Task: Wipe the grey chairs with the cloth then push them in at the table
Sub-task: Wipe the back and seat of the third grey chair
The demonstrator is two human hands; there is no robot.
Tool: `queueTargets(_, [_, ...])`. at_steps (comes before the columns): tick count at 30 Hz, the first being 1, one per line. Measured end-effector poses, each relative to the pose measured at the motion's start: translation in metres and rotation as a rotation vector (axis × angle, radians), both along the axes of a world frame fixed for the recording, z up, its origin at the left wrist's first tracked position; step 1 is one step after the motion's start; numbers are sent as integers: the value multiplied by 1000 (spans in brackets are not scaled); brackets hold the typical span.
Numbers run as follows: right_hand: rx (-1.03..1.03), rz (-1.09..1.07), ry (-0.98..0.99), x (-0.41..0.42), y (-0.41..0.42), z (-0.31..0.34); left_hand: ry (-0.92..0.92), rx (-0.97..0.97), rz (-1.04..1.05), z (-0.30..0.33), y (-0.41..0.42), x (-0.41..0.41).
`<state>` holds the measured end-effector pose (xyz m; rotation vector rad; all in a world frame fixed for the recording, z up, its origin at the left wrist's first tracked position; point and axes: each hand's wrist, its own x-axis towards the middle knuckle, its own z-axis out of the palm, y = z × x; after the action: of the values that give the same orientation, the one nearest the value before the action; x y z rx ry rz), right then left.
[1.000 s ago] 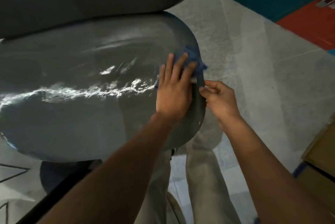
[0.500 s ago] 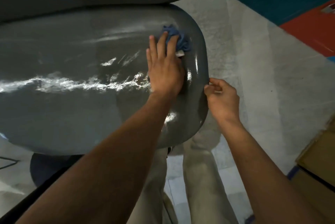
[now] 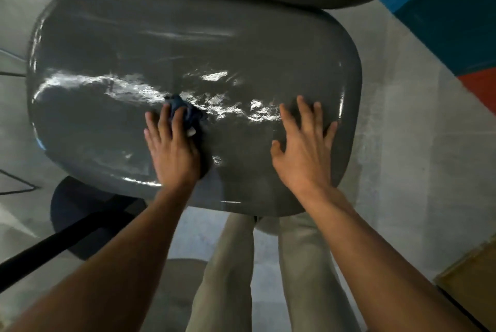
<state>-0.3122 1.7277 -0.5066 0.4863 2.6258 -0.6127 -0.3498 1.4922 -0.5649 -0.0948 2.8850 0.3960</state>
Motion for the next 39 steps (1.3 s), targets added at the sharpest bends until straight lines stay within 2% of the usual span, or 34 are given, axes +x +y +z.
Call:
queueTargets(2, [23, 4, 2, 2, -2, -4, 61, 54, 21, -5, 36, -16])
queueTargets(6, [69, 34, -16, 6, 0, -7, 110, 190, -282, -4, 106, 31])
queueTargets(8, [77, 64, -34, 5, 1, -6, 47, 200, -358, 3, 108, 73])
queueTargets(10, [96, 86, -57, 5, 2, -6, 0, 131, -395, 4, 74, 104])
queueTargets(12, [113, 92, -47, 6, 2, -7, -22, 45, -361, 5, 18, 120])
queueTargets(16, [125, 77, -37, 6, -2, -9, -65, -72, 27, 12, -87, 91])
queueTargets(18, [137, 74, -33, 6, -5, -10, -45, -76, 147, 11, -106, 60])
queueTargets(21, [154, 82, -49, 5, -9, -11, 24, -42, 237, 3, -81, 17])
queueTargets(24, [164, 107, -69, 3, -11, -9, 55, 46, 185, -3, -18, 10])
queueTargets(28, [167, 138, -99, 3, -8, -8, 28, 153, -151, 1, 60, 66])
queueTargets(30, [159, 147, -116, 3, -5, -6, -40, 135, -307, 10, 66, 98])
queueTargets(33, [144, 143, -127, 2, -2, -5, -64, 54, -415, 12, 25, 116])
queueTargets(36, [132, 139, -112, 3, -2, -6, -71, 15, -331, 12, -30, 97])
queueTargets(39, [134, 133, -113, 4, -3, -6, -52, -12, -38, 10, -40, 53])
